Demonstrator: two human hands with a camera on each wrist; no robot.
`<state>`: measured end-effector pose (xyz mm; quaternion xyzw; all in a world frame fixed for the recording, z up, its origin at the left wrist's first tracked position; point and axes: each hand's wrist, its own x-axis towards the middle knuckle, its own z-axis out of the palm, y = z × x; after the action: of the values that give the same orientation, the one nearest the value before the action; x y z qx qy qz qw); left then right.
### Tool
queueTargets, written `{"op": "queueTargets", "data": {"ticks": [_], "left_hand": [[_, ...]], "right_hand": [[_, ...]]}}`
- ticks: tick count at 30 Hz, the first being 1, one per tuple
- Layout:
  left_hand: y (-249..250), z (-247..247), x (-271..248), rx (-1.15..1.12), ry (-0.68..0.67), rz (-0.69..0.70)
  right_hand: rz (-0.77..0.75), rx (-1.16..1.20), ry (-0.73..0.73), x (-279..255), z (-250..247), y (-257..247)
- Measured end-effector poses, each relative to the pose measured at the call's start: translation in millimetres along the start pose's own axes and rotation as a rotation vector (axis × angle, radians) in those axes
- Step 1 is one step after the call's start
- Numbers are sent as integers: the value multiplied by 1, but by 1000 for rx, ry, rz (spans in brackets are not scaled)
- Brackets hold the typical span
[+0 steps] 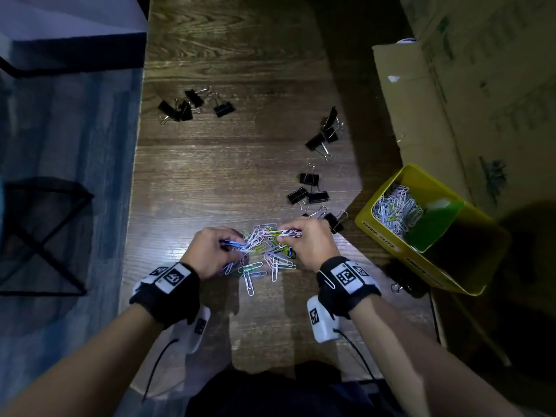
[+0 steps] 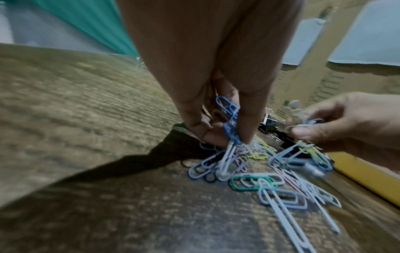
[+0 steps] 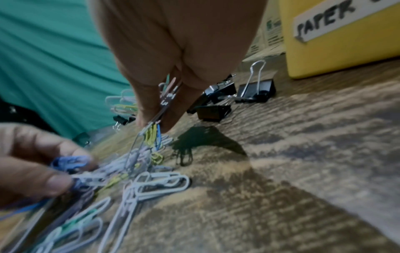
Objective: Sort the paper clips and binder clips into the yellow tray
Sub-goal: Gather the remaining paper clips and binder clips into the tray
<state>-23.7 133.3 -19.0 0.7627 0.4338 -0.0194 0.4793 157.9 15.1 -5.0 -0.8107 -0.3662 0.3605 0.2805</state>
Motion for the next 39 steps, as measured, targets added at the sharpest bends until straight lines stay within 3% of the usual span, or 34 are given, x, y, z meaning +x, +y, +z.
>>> {"op": "queueTargets", "data": {"ticks": [6, 10, 13, 17, 21, 26, 30, 32, 34, 37, 39], "left_hand": [[8, -19, -7, -390, 15, -131], [50, -32, -9, -518, 7, -82], [101, -31, -6, -593, -84, -26], [171, -1, 11, -637, -233, 47], [229, 50, 31, -643, -324, 25], [260, 111, 55, -428, -198, 40], [269, 136, 64, -88, -85, 183], [271, 136, 66, 75, -120, 237], [270, 131, 68, 195, -187, 278], [265, 114, 67, 214, -243, 328], [256, 98, 64, 58, -289, 312]], "right_hand": [[64, 361, 180, -12, -21, -1], [87, 625, 289, -27, -50, -8], [108, 769, 390, -39, -76, -7], [84, 940, 555, -51, -117, 0], [149, 1077, 757, -55, -150, 11], [410, 1174, 915, -35, -161, 36], [559, 683, 893, -23, -159, 47], [552, 558, 875, -22, -161, 45], [539, 455, 759, -20, -163, 44], [516, 382, 515, -19, -160, 45], [469, 379, 464, -22, -162, 43]]}}
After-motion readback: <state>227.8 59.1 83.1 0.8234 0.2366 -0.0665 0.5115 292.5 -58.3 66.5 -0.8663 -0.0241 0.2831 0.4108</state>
